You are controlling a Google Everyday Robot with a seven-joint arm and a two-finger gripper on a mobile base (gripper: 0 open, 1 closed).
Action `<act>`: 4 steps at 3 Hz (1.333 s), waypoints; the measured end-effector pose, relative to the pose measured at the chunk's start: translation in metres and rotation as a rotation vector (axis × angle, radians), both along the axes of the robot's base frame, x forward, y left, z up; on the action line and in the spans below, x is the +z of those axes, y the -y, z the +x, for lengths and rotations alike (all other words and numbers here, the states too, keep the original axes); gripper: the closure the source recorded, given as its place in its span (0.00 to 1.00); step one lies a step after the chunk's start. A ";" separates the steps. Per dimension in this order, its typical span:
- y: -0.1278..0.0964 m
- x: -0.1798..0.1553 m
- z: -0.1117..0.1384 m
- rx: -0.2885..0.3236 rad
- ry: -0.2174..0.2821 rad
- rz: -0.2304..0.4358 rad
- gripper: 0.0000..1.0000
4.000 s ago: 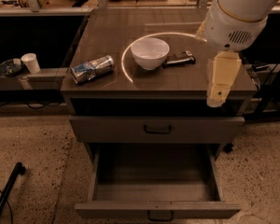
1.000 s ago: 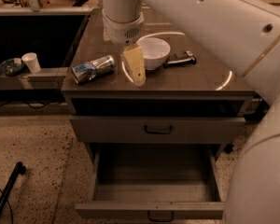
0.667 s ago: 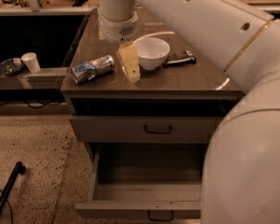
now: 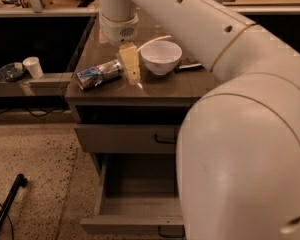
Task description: Place redbull can into middle drawer
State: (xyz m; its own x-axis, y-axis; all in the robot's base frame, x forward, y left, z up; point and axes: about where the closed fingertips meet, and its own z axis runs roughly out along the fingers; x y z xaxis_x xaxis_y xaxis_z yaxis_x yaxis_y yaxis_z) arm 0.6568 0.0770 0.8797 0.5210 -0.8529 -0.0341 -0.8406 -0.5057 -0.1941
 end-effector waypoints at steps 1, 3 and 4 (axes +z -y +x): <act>-0.020 -0.015 0.006 0.021 -0.046 0.024 0.10; -0.041 -0.047 0.008 0.047 -0.107 0.060 0.48; -0.040 -0.049 0.001 0.047 -0.112 0.087 0.68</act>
Offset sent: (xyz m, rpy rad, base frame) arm 0.0012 0.0435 -0.0500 0.0386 0.1615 0.0645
